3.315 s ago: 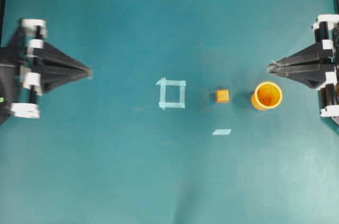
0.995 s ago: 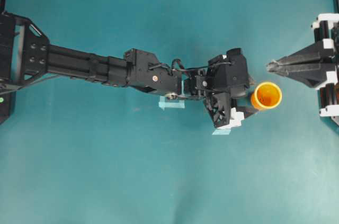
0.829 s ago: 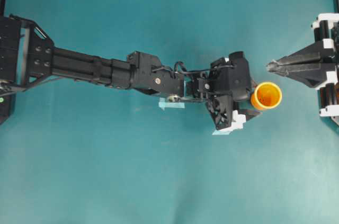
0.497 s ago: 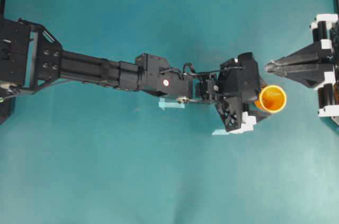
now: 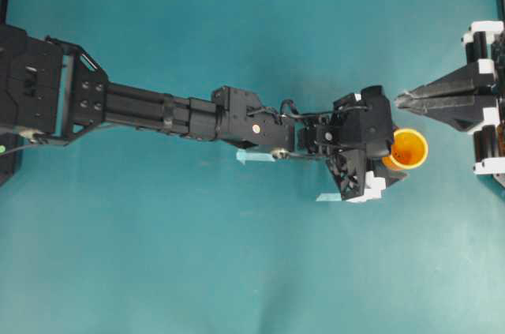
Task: Move the cup toward the block with left arm.
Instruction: 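Lower the open left gripper around the orange cup and close on it, then drag the gripped orange cup leftward toward the orange block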
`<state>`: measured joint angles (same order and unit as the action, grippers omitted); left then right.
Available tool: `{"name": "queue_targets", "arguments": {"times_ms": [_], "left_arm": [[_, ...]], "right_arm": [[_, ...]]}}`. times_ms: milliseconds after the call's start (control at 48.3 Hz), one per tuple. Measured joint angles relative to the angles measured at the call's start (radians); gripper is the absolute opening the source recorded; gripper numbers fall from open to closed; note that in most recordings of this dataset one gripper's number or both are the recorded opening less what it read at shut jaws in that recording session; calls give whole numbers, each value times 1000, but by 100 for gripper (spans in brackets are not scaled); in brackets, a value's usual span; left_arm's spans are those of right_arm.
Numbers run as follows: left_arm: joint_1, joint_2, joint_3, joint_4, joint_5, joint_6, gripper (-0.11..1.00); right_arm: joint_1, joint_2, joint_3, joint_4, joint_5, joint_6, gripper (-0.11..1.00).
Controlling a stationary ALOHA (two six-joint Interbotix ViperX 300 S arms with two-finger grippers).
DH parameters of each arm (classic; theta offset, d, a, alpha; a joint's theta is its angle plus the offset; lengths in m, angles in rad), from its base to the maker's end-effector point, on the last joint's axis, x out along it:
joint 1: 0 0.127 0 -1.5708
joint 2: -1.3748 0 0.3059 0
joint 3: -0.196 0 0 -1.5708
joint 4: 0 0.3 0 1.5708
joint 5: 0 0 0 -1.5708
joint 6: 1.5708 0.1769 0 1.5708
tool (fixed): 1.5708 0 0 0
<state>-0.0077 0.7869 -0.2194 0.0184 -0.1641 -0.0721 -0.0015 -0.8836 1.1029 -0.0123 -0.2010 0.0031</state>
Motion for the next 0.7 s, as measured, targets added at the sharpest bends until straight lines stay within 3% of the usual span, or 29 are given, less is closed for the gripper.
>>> {"name": "queue_targets", "arguments": {"times_ms": [186, 332, 705], "left_arm": [[0, 28, -43, -2, 0, 2, 82], [2, 28, -49, 0, 0, 2, 62], [12, -72, 35, -2, 81, 18, 62]], "right_arm": [[0, 0, 0, 0, 2, 0, 0], [0, -2, 0, -2, 0, 0, 0], [0, 0, 0, -2, 2, 0, 0]]}}
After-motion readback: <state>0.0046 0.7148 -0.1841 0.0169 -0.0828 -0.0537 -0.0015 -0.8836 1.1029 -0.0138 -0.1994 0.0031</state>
